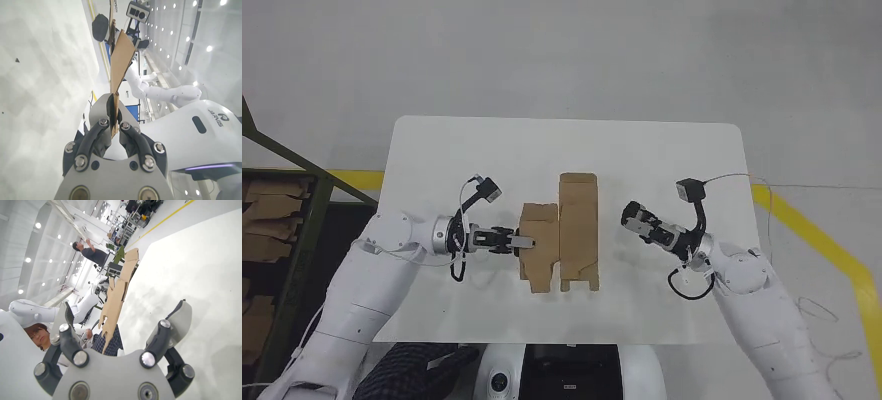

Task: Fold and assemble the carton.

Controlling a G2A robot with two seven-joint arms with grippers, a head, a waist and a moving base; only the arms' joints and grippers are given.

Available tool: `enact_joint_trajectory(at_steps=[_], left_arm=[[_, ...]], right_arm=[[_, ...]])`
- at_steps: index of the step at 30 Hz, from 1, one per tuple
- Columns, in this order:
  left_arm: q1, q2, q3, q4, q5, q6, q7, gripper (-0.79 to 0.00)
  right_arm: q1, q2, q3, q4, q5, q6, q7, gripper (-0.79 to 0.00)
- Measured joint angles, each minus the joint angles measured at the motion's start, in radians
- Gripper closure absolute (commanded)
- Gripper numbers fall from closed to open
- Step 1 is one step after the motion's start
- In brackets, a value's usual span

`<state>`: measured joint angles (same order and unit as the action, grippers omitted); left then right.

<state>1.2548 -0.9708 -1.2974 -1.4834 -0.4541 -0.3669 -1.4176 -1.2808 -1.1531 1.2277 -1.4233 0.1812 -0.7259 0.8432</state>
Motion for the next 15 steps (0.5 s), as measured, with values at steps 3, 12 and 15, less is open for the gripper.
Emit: enact_joint_trajectory(at_steps=[3,12,15], left_arm=[[0.000,0.005,0.003,-0.011,0.001,0.008,-0.046,0.000],[-0.020,0.021,0.030,-0.050,-0.002,0.031,-0.067,0.000],[-0.033,0.025,0.045,-0.054,-0.002,0.036,-0.071,0.000]], right_arm=[[0.031,-0.003,-0.039,0.039,0.039,0.000,0.059,-0.720],[0.082,-0.008,-0.129,0.073,0.083,-0.013,0.192,-0.369],[0.091,-0.010,-0.148,0.078,0.106,-0.009,0.213,-0.172]])
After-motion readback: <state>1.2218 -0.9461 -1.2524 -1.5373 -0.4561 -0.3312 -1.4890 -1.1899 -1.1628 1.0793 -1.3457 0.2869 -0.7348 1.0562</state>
